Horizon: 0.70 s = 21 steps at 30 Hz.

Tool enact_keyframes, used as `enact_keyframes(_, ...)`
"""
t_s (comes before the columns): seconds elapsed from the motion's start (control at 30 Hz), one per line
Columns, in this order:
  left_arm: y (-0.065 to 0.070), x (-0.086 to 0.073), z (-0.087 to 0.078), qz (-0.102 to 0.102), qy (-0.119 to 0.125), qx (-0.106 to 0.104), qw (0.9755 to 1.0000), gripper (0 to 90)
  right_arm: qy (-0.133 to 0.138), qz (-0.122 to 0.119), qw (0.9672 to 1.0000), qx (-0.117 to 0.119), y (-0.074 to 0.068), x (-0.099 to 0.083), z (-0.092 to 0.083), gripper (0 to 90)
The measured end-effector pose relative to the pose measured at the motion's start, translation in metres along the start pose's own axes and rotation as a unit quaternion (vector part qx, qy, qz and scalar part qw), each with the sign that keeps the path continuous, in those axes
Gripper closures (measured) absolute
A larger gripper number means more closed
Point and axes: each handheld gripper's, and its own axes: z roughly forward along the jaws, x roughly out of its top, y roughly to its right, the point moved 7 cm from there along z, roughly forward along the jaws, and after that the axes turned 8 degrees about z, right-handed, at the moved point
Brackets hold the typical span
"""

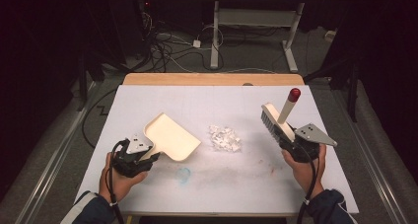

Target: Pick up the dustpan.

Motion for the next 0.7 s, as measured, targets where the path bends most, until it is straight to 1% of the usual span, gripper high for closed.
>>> enact_keyframes(0.1, 0.008, -0.003, 0.005, 0.007, -0.013, -0.017, 0.9998, 63.7, 0.002, 0.003, 1.0, -0.001, 0.001, 0.0, 0.001, 67.6)
enact_keyframes(0.17, 0.011, -0.003, 0.007, 0.012, -0.018, -0.023, 0.9995, 63.7, 0.001, 0.006, 1.0, -0.002, 0.002, -0.001, 0.002, 67.7)
enact_keyframes(0.3, 0.017, -0.001, 0.009, 0.015, -0.021, -0.038, 0.999, 63.7, -0.004, 0.009, 0.9999, -0.004, 0.006, -0.003, 0.005, 67.6)
enact_keyframes(0.37, 0.022, -0.001, 0.011, 0.022, -0.026, -0.043, 0.9985, 63.7, -0.004, 0.012, 0.9999, -0.005, 0.007, -0.004, 0.006, 67.7)
enact_keyframes(0.47, 0.026, -0.001, 0.013, 0.028, -0.03, -0.051, 0.9979, 63.6, -0.006, 0.017, 0.9998, -0.007, 0.009, -0.004, 0.01, 67.7)
enact_keyframes(0.63, 0.029, 0.0, 0.018, 0.031, -0.037, -0.058, 0.9972, 63.6, -0.009, 0.022, 0.9997, -0.001, 0.007, -0.005, 0.02, 67.7)
enact_keyframes(0.7, 0.032, -0.001, 0.02, 0.035, -0.042, -0.061, 0.9966, 63.6, -0.01, 0.03, 0.9995, 0.004, 0.005, -0.005, 0.024, 67.7)
